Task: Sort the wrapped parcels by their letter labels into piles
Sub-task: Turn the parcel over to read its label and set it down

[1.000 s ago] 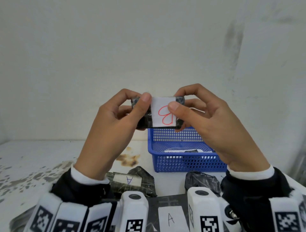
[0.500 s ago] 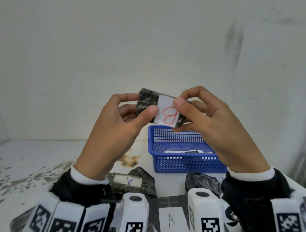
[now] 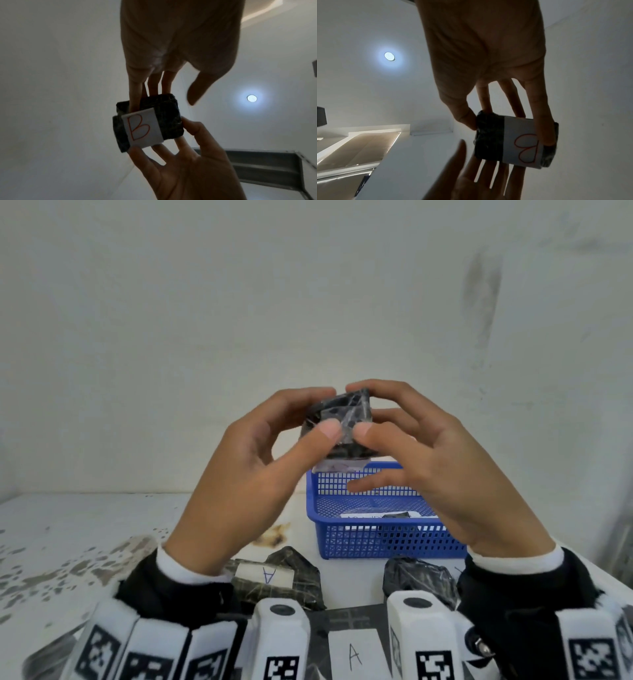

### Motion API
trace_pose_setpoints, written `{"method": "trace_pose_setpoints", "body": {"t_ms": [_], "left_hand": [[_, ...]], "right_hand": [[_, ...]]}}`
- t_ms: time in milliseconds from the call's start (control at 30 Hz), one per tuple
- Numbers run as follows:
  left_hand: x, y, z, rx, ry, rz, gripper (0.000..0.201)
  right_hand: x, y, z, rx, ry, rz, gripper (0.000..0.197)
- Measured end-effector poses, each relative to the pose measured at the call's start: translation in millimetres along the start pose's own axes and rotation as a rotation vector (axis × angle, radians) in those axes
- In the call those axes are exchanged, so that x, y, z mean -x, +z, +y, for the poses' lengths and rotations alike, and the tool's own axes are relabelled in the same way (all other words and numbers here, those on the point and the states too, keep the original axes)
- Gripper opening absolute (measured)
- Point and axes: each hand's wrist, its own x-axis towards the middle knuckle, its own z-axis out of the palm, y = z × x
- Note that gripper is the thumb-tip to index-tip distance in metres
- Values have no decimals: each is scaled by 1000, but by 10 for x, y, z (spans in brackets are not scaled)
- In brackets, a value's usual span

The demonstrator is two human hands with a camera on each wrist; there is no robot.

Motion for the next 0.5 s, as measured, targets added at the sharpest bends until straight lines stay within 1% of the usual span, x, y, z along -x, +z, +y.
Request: {"method": "trace_pose_setpoints", "body": {"t_ms": [67,167,267,433,500], "left_hand": [[-15,-4,-7,-16,18,39,37],[-15,15,-12,-51,23,44,33],[-16,32,-36,-68,30,61,25],[-23,61,-17,-72,8,76,19],[-11,71,12,-84,-15,104,17]], "right_hand": [[8,-17,-1,-40,-5,-18,29],[21,-18,-14,-29,-31,-23,29],[16,-5,-10,-22,-36,-14,25],[10,-3,-8,-21,-42,18,17],[11,-15,2,-46,-63,46,16]]}}
